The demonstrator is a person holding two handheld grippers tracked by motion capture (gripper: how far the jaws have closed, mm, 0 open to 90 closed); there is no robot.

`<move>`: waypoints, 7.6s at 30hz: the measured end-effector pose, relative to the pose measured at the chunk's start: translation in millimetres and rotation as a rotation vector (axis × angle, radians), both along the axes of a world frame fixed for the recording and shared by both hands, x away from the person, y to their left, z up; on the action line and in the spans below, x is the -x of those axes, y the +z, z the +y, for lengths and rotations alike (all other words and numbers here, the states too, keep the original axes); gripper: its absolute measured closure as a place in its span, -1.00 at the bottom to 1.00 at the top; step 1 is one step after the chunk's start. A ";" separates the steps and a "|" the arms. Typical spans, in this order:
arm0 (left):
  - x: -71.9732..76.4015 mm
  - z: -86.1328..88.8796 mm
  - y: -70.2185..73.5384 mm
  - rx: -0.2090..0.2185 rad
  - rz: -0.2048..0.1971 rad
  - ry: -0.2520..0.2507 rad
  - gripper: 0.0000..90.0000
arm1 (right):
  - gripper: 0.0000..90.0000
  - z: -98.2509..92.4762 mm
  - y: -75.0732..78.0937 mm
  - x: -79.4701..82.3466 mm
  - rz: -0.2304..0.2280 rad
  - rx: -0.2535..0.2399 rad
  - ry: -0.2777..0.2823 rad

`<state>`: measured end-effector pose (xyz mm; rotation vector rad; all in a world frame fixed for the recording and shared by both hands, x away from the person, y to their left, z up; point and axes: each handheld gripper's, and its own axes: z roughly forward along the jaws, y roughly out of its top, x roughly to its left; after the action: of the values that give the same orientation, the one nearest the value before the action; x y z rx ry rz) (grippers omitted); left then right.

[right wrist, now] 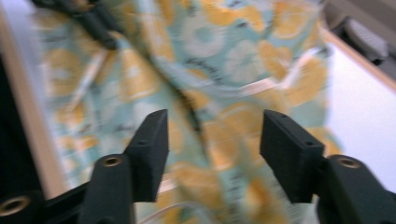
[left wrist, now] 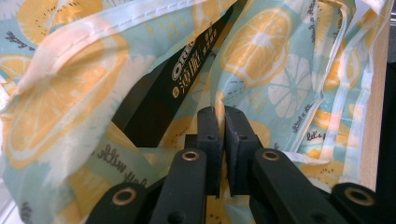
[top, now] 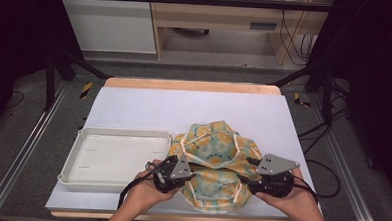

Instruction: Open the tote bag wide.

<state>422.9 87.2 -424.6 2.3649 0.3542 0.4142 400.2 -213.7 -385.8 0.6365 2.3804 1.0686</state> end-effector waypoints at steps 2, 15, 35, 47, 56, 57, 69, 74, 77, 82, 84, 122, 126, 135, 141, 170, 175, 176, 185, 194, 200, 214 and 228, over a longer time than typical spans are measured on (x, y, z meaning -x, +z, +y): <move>-0.3 -1.0 0.0 -0.003 0.002 -0.008 0.91 | -0.28 1.3 -0.5 -13.7 -0.004 0.037 -0.029; -3.9 -4.7 -0.3 0.003 -0.006 -0.012 0.93 | 0.16 8.9 -21.9 -64.2 0.069 0.169 -0.106; -7.1 -5.2 -4.8 -0.025 -0.005 -0.017 0.96 | 1.00 -4.1 -25.9 -140.0 0.169 0.023 -0.256; -7.1 -5.9 -11.3 -0.048 0.017 -0.023 0.97 | 1.00 -8.5 -53.4 -163.9 0.264 0.036 -0.288; -6.4 -5.1 -13.8 -0.058 0.028 -0.025 0.98 | 1.00 -11.9 -67.1 -166.5 0.299 0.048 -0.292; -6.3 -4.8 -13.8 -0.058 0.029 -0.024 0.98 | 1.00 -11.9 -67.1 -166.5 0.299 0.048 -0.292; -3.6 -6.3 -16.2 -0.079 0.044 -0.032 0.99 | 1.00 -16.7 -65.3 -165.3 0.294 0.060 -0.294; -0.4 -7.8 -17.9 -0.095 0.052 -0.044 0.99 | 1.00 -19.1 -65.5 -166.1 0.297 0.066 -0.300; 2.2 -9.5 -19.2 -0.103 0.057 -0.053 1.00 | 1.00 -19.1 -66.0 -166.7 0.296 0.062 -0.304; 3.6 -10.7 -19.6 -0.109 0.057 -0.060 1.00 | 1.00 -18.7 -66.0 -166.6 0.289 0.065 -0.302; 4.0 -10.6 -19.7 -0.109 0.060 -0.062 1.00 | 1.00 -18.5 -66.5 -166.9 0.287 0.064 -0.302; -6.2 -7.6 38.3 0.075 -0.111 0.099 0.12 | 0.11 -16.7 -6.1 -54.2 -0.001 -0.115 -0.175; -19.0 -7.8 35.2 0.021 -0.138 0.152 -0.02 | 0.26 -9.1 -13.2 -39.5 0.000 -0.096 -0.132; -45.9 -14.3 21.4 -0.054 -0.088 0.171 0.26 | 0.26 1.1 -44.1 -27.6 0.048 -0.084 -0.032; -61.3 -15.1 20.9 -0.126 -0.091 0.178 0.89 | 0.34 3.8 -59.6 -25.3 0.072 -0.066 -0.014; -44.3 7.4 38.5 -0.085 -0.082 0.161 0.97 | 0.71 32.1 -71.1 -41.7 0.124 0.127 0.164; -67.3 9.7 32.2 -0.112 -0.089 0.216 0.97 | 0.99 31.0 -72.5 -39.5 0.135 0.113 0.174; -75.5 9.8 29.8 -0.104 -0.078 0.229 0.97 | 1.00 30.6 -72.8 -39.1 0.134 0.115 0.178; -119.0 -3.2 15.0 -0.112 -0.033 0.267 0.98 | 1.00 26.8 -78.7 -32.3 0.160 0.097 0.189; -138.2 -4.9 1.0 -0.175 0.030 0.272 0.98 | 1.00 29.7 -83.0 -28.5 0.186 0.099 0.206; -149.2 -7.1 -7.1 -0.200 0.050 0.291 0.98 | 1.00 31.2 -82.2 -26.0 0.189 0.096 0.213; -155.3 -9.0 -16.0 -0.242 0.068 0.293 0.97 | 1.00 31.3 -82.2 -24.5 0.198 0.091 0.222; -114.8 3.2 31.9 -0.046 -0.062 0.283 0.26 | 0.51 22.7 -67.9 -26.2 0.136 0.031 0.143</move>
<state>537.8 90.4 -392.6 2.3457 0.6604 0.6322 426.4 -191.0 -453.7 0.5504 2.5882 1.0753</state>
